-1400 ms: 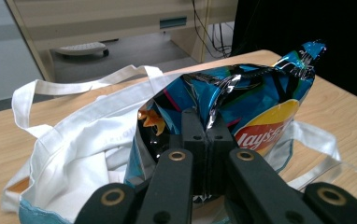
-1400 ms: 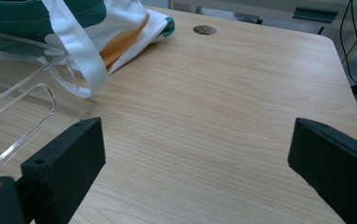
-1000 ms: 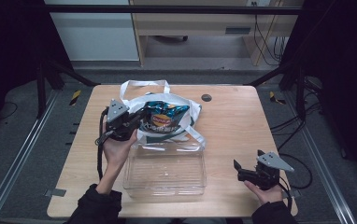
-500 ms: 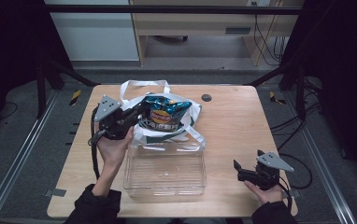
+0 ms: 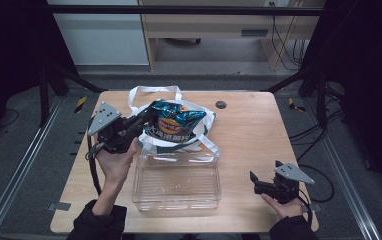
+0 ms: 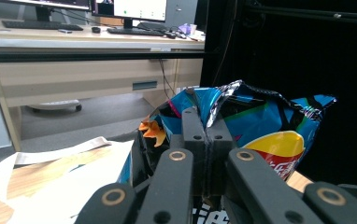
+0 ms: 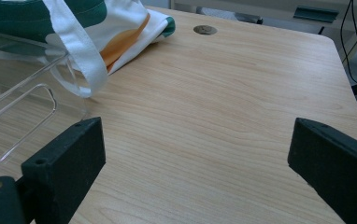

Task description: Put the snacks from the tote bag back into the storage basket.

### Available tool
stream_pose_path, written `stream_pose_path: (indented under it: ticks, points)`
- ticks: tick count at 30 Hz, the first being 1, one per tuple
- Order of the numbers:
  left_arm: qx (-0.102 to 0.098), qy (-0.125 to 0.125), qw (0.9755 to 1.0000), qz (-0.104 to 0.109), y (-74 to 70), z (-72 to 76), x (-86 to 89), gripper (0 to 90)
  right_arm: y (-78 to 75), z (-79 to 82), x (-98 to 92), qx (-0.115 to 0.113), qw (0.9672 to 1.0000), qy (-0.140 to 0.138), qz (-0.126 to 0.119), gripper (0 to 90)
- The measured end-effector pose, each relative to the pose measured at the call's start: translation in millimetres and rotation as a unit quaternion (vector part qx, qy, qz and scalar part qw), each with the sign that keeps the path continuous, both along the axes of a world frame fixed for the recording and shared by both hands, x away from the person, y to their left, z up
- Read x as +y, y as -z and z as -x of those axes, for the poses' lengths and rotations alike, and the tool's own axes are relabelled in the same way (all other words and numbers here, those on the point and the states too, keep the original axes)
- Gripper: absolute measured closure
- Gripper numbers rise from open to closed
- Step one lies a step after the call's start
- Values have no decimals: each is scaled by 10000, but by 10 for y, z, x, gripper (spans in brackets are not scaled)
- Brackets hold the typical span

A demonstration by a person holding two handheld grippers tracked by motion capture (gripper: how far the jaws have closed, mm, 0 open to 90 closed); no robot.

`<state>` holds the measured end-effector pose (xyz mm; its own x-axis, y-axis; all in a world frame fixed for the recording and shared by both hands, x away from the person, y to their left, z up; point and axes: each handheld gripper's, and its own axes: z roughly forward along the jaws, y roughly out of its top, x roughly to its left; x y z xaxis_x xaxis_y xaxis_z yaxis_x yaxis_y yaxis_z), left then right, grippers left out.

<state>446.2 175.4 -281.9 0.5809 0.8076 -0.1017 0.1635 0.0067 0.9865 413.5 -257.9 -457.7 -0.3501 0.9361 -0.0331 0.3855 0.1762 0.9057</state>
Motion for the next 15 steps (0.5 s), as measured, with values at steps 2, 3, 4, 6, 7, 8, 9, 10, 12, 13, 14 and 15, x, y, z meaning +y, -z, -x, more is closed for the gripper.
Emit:
stream_pose_path:
  ticks: [2, 3, 4, 6, 7, 8, 9, 10, 12, 13, 14, 15]
  points:
    - [-18, 38, 10000, 24, -13, 43, 1, 900, 0, 1, 2, -3, 10000, 1, -10, 44]
    - [-35, 60, 10000, 35, -17, 66, 2, 900, -1, 2, 2, -4, 10000, 1, -11, 44]
    - [-47, 76, 10000, 38, -19, 90, 1, 900, -1, 2, 2, -6, 10000, 2, -11, 44]
    - [-52, 105, 9999, 46, -11, 138, -4, 900, -2, 3, 2, -9, 10000, 3, -9, 45]
    - [-47, 114, 9999, 52, -2, 161, -4, 900, -2, 3, 3, -6, 10000, 5, -8, 45]
    - [-34, 135, 9999, 58, 10, 186, 0, 900, -2, 3, 2, -5, 10000, 5, -9, 45]
    - [-25, 145, 9999, 66, 18, 200, 4, 900, -2, 4, 3, -6, 10000, 8, -11, 45]
    - [-10, 164, 9998, 81, 30, 218, 8, 900, -3, 5, 3, -7, 10000, 11, -12, 45]
    - [16, 203, 9997, 102, 50, 258, 25, 900, -2, 5, 4, -4, 10000, 5, -10, 45]
    - [14, 219, 9997, 115, 59, 282, 31, 900, -2, 5, 4, -9, 10000, 5, -5, 45]
    - [-1, 242, 9996, 114, 65, 308, 40, 900, -1, 5, 5, -10, 10000, 4, -4, 45]
    - [-12, 263, 9996, 110, 70, 339, 48, 900, -1, 4, 5, -7, 10000, 3, -5, 45]
